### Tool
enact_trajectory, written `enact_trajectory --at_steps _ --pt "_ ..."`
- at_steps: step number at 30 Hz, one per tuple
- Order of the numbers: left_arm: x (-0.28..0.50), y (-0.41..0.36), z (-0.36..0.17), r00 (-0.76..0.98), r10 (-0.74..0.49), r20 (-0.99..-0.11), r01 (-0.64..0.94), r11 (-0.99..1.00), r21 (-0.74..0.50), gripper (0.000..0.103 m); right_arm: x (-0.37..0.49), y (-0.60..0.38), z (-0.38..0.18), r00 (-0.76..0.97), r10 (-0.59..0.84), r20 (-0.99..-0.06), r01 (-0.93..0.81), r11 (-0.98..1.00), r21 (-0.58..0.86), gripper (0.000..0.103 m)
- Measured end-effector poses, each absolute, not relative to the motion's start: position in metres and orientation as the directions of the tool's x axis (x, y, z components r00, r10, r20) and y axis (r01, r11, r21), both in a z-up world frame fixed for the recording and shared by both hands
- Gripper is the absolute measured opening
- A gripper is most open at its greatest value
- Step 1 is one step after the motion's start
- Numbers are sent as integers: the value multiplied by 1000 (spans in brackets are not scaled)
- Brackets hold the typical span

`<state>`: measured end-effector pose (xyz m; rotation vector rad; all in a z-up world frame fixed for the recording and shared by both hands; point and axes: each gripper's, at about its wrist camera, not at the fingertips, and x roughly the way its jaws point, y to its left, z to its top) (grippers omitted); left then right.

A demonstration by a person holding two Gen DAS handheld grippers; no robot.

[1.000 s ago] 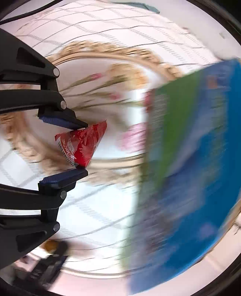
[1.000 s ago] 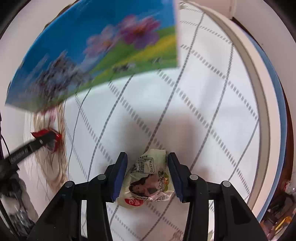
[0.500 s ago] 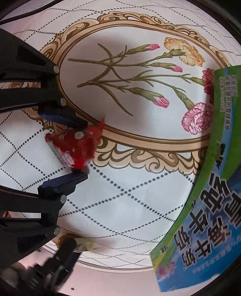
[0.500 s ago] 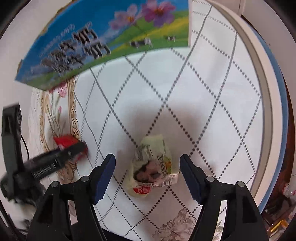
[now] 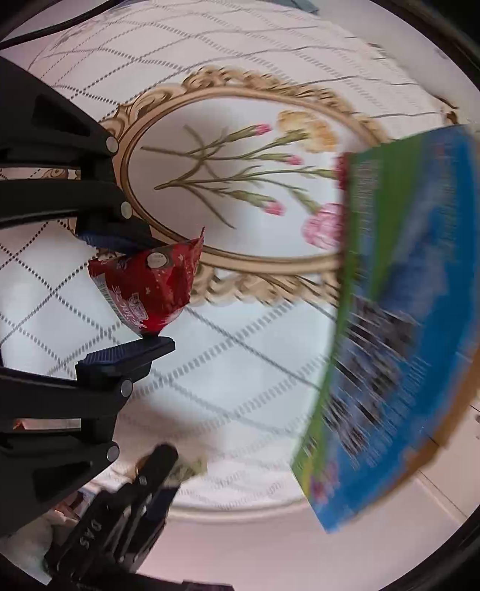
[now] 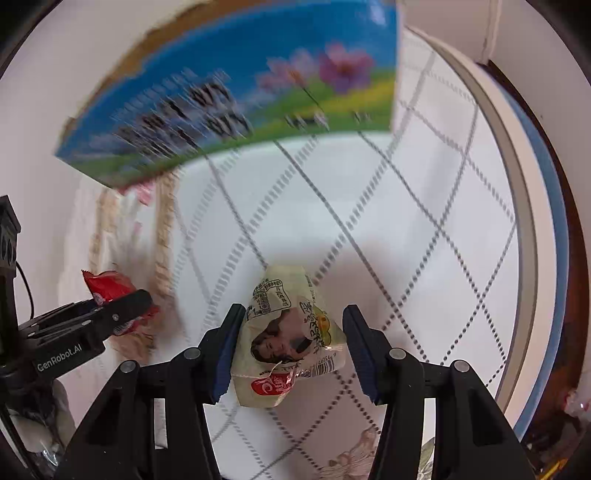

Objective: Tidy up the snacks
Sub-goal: 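Carry both packets into the box, release them and withdraw both tools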

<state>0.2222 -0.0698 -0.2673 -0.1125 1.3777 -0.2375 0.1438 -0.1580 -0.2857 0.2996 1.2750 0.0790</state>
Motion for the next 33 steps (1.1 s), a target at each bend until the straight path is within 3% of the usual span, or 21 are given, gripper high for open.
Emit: enact_trajectory --at_steps 8,12,17,23,24,25,26,28,30,33 --pt "264 -71 -162 318 -332 -888 174 941 -290 40 190 -169 -191 446 292 -846 30 940 341 57" --pt "315 -74 -127 362 -295 -884 198 951 -237 40 231 -187 -160 506 240 -829 35 954 298 57" --pt "378 -71 -125 386 -153 -910 177 980 -89 40 298 -211 -158 493 149 -857 90 971 220 57" --pt "434 -59 -167 317 -39 -948 148 989 9 41 349 -229 -176 425 89 -901 141 977 162 59" --pt "440 -58 -176 292 -28 -956 142 990 15 41 356 -230 -179 423 83 -902 150 976 160 61" --pt "444 -56 -183 275 -20 -961 132 991 18 42 356 -231 -184 420 82 -904 154 975 160 71" --pt "450 -53 -190 255 -11 -967 115 993 19 45 358 -231 -187 414 84 -906 158 974 163 76" --pt "456 -52 -200 234 4 -972 101 995 29 72 361 -230 -192 408 79 -909 164 974 158 86" --pt "459 -52 -203 235 -21 -972 97 995 2 86 363 -225 -197 398 56 -916 165 977 132 95" --pt "458 -56 -206 235 -17 -972 100 995 6 88 360 -219 -200 375 24 -927 157 984 89 99"
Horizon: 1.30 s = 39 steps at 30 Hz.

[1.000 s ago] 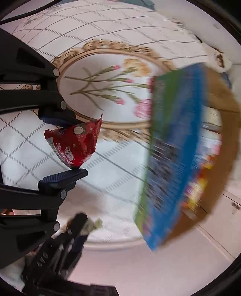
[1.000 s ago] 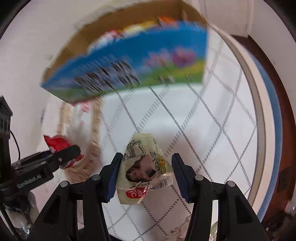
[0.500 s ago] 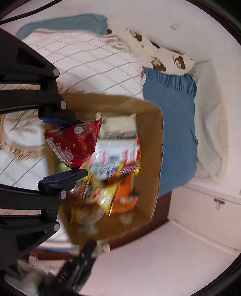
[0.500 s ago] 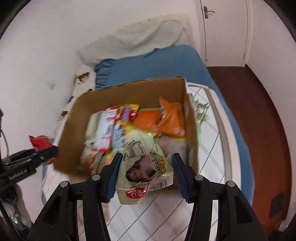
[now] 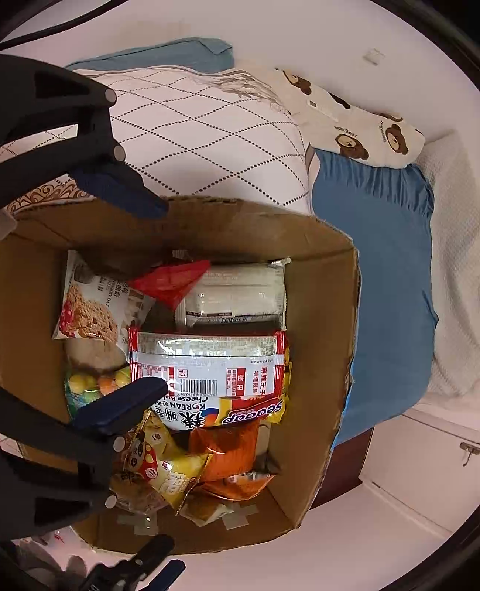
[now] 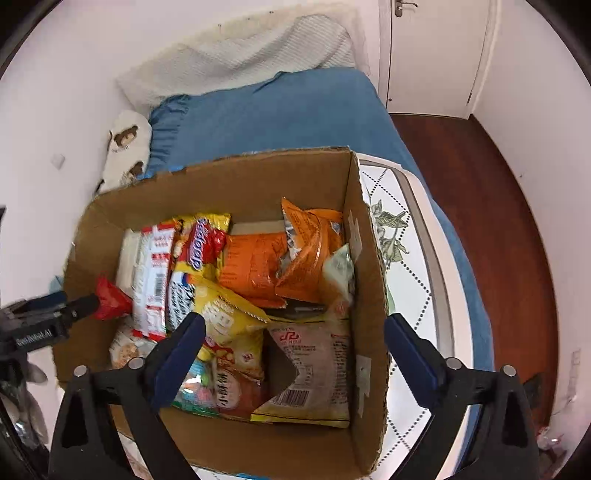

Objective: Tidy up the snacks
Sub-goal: 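Carry both packets into the box, release them and withdraw both tools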

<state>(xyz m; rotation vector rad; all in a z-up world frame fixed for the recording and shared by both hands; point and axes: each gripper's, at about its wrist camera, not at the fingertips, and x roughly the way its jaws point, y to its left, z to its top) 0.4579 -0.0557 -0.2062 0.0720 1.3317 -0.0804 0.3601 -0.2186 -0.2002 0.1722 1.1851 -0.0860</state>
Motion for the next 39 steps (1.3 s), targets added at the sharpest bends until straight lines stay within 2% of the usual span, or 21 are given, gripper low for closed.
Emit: enact_trajectory --at_steps 19,32,39 --pt "423 -83 -191 249 -73 -966 125 991 -42 88 334 -209 -202 351 -33 -936 165 986 27 100" --pt "371 -85 -137 375 -129 -918 131 988 -85 88 274 -198 -140 496 -52 -866 136 991 18 100" --pt "318 -85 -98 486 -112 -867 131 990 -54 88 225 -194 -101 568 -50 -822 127 991 27 101"
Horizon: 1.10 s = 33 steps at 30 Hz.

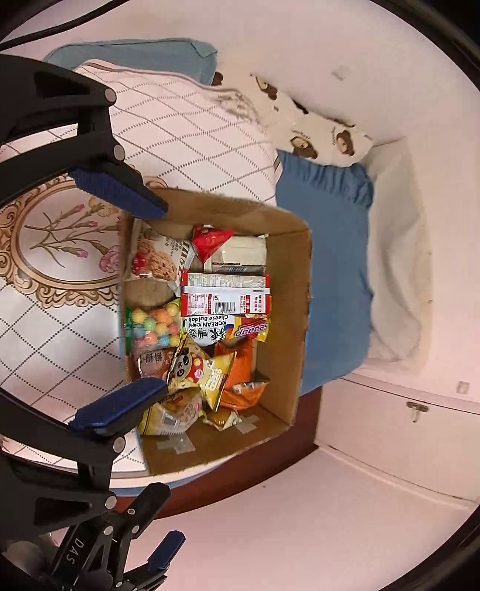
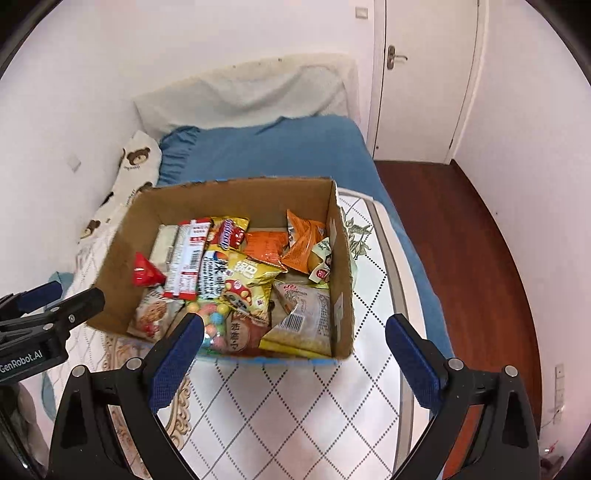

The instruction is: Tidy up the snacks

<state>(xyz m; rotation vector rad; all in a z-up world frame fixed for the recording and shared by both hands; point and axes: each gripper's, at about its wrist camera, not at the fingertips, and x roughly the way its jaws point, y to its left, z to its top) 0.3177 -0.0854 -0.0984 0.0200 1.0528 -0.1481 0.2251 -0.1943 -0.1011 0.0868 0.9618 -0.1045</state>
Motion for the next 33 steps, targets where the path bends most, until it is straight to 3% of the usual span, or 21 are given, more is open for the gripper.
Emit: enact_trajectory --at_steps 20,33 --pt "170 -77 -19 676 -111 -728 137 990 -24 88 63 -165 1 752 -78 -655 87 996 -18 101" --pt "123 -70 8 735 -95 -671 122 992 -7 88 17 -156 22 780 -54 -624 70 998 1 102"
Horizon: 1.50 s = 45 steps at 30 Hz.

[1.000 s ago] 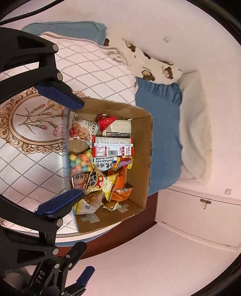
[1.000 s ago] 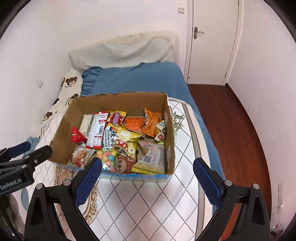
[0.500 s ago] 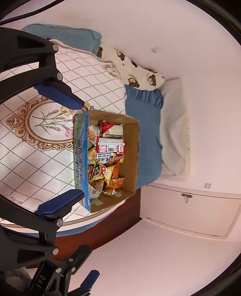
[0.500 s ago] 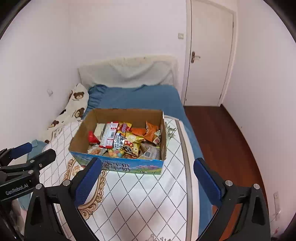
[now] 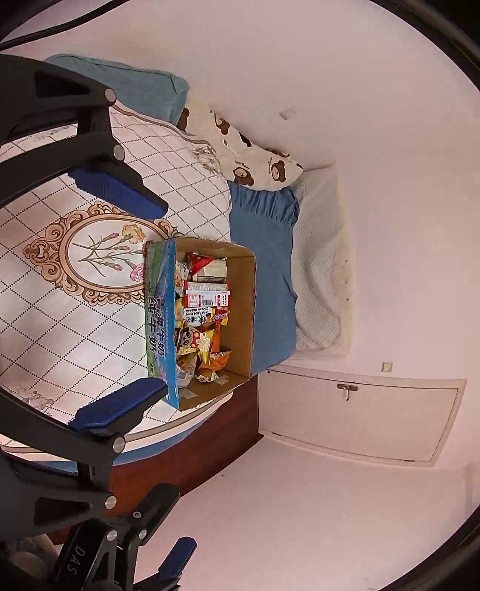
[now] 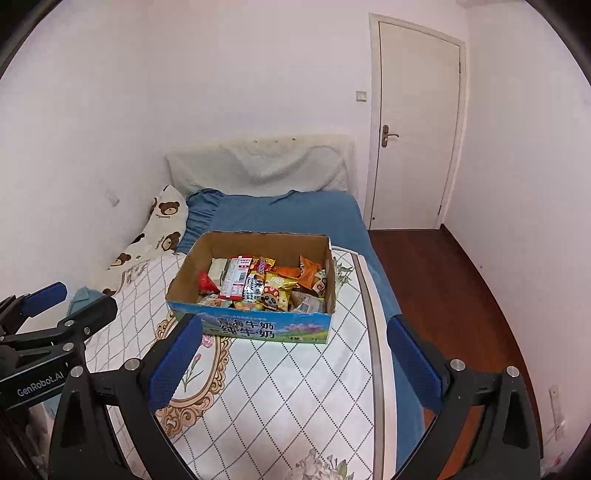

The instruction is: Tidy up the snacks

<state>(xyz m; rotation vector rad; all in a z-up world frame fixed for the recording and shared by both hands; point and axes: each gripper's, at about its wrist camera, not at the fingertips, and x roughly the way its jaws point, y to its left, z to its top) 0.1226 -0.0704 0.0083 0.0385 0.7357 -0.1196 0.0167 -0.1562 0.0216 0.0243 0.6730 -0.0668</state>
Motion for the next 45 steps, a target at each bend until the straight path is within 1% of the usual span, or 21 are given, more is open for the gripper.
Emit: enact_trajectory --at_steps 5,6,7,13,20,25,30,45 --pt "127 -68 4 733 -87 -674 106 994 -12 88 18 -156 18 780 -54 -623 65 998 -5 103" --pt "131 -69 1 729 -89 -679 108 994 -14 93 21 -156 16 781 -56 -622 66 998 -7 103" --pt "133 -69 -1 724 -90 -684 109 994 -15 103 23 -157 14 779 -61 -624 70 997 -9 103" --pt "155 -71 -15 722 -63 -689 83 997 -4 103 54 -168 -6 756 -87 -649 108 994 -7 103" --pt "192 -73 -39 688 -40 -725 60 998 2 103 94 -179 -28 729 -115 -674 144 990 -13 103" --pt "214 -76 -54 670 -13 -742 55 998 32 103 120 -185 -44 714 -138 -686 164 986 -27 103" --pt "232 -77 -69 645 -19 -764 68 997 33 103 142 -189 -56 697 -144 -702 171 985 -32 103" --pt "249 -82 -78 624 -26 -781 79 996 30 103 160 -188 -70 674 -145 -724 164 985 -45 103"
